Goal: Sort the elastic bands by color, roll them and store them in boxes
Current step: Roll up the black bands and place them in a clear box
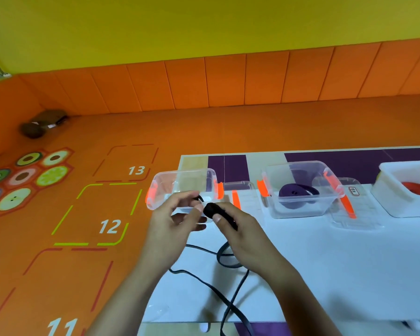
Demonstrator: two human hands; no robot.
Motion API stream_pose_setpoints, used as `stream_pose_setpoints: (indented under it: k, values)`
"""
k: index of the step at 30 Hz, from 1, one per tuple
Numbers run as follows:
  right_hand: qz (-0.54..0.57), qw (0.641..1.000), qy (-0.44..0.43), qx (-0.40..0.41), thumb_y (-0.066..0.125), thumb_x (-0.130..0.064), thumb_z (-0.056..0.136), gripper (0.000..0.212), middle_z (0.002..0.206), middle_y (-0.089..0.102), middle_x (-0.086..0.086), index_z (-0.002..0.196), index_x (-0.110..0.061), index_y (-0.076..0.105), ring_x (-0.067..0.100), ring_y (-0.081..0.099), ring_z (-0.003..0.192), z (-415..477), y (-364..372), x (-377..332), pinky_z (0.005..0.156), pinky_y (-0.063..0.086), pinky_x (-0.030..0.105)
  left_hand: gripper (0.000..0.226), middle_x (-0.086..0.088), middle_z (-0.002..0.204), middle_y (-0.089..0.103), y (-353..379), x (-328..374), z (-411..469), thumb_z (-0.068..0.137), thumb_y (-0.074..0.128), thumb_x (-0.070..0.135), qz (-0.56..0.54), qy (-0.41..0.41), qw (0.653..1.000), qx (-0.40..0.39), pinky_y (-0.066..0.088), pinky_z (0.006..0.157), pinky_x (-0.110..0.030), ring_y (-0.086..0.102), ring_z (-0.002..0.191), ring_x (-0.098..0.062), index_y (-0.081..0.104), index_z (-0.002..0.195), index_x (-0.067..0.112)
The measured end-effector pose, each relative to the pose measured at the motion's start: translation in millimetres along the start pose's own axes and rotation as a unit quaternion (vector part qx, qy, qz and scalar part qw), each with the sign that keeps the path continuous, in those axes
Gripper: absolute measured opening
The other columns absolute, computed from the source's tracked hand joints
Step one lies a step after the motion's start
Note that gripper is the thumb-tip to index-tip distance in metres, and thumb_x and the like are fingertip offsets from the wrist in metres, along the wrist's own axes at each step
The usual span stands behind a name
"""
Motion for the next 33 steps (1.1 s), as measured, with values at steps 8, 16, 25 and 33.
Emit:
stream_pose_setpoints:
  k: [8,16,25,33]
  values:
    - [-0.14,0.987,-0.078,0.009,0.044,-0.041,0.107,0.047,0.112,0.053,-0.016,0.149,-0.059,0.032,0.011,0.058,0.098,-0.5,0.7,-19.9,0.084,0.055,0.044,0.014,-0.019,0.089,0.078,7.2,-4.9,5.9,0.087,0.074,0.005,-0.044,-0.1,0.987,-0.115,0.062,0.075,-0.03,0.075,0.078,-0.025,0.079,0.1,0.003]
    - [-0.113,0.98,-0.021,0.165,0.067,-0.031,0.091,0.055,0.123,0.052,-0.021,0.142,-0.039,0.046,0.0,0.055,0.107,-2.4,5.2,-21.4,0.09,0.051,0.029,0.013,-0.008,0.088,0.08,23.5,-11.5,-12.5,0.086,0.077,0.007,-0.14,-0.098,0.983,0.066,0.062,0.081,-0.032,0.078,0.087,-0.022,0.08,0.098,0.01]
    - [-0.121,0.99,-0.062,0.033,0.063,-0.023,0.099,0.062,0.128,0.033,-0.022,0.143,-0.06,0.039,-0.001,0.05,0.071,-6.3,3.1,-15.3,0.072,0.05,0.026,0.016,-0.013,0.094,0.078,22.0,-21.9,-5.5,0.088,0.075,0.015,-0.057,-0.152,0.981,-0.103,0.063,0.08,-0.039,0.074,0.09,-0.03,0.077,0.1,0.005]
    - [-0.157,0.983,-0.096,0.025,0.067,-0.03,0.097,0.068,0.125,0.045,-0.025,0.146,-0.063,0.034,0.006,0.052,0.082,-6.0,-5.5,-22.0,0.082,0.054,0.035,0.014,-0.012,0.093,0.079,16.6,-4.9,0.7,0.086,0.075,0.006,0.003,-0.056,0.99,-0.127,0.062,0.084,-0.037,0.075,0.095,-0.033,0.082,0.097,0.013]
Point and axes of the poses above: each hand's wrist, its own z-axis towards the middle knuckle, its own y-axis out of the palm, x = y × z, the point moved 8 cm from there along z, towards the middle knuckle
